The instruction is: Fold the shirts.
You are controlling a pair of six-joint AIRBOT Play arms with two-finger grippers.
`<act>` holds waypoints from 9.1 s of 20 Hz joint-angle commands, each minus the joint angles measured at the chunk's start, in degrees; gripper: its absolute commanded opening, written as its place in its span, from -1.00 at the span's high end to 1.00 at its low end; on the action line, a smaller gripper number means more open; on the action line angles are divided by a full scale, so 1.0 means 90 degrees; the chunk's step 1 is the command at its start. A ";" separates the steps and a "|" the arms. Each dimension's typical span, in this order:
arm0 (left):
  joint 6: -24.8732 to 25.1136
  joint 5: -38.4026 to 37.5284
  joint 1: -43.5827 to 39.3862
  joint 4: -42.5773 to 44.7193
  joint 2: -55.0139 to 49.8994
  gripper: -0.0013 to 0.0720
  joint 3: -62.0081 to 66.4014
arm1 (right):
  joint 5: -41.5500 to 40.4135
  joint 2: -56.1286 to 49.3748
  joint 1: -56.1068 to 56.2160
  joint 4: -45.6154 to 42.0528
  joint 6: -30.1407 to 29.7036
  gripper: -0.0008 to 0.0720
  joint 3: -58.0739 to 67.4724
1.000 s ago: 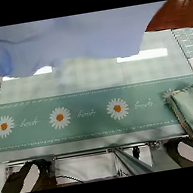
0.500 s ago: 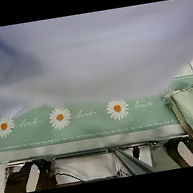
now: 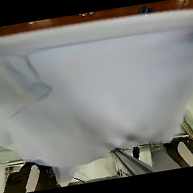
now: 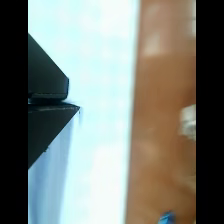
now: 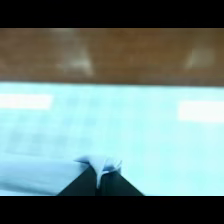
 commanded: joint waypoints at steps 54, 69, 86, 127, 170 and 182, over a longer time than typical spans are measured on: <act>0.0937 -0.1226 0.1838 -0.0005 -0.3206 -0.43 -0.4595 | -0.2130 -0.3339 -0.0389 0.0962 -0.0508 -0.14 -0.3798; 0.1766 -0.0379 0.1868 -0.1307 -0.2846 -0.43 -0.6173 | -0.2458 -0.2963 -0.0381 0.2382 -0.1081 -0.14 -0.5047; 0.1418 -0.0126 0.1175 -0.1185 -0.3577 -0.42 -0.6193 | -0.2475 -0.2965 -0.0381 0.2407 -0.1105 -0.14 -0.5047; 0.0617 0.0406 -0.0202 -0.2392 -0.6513 0.91 -0.0469 | -0.1350 -0.6251 0.0056 0.2426 -0.0748 0.91 -0.1134; 0.0245 0.3587 -0.4500 -0.2251 -0.5634 0.92 -0.1506 | -0.0440 -0.2703 -0.0393 0.0950 -0.0984 0.91 -0.2900; -0.1154 0.2426 -0.7383 -0.2259 -0.9355 0.92 0.2696 | -0.0459 -0.0755 -0.0267 0.2123 -0.0692 0.91 -0.3167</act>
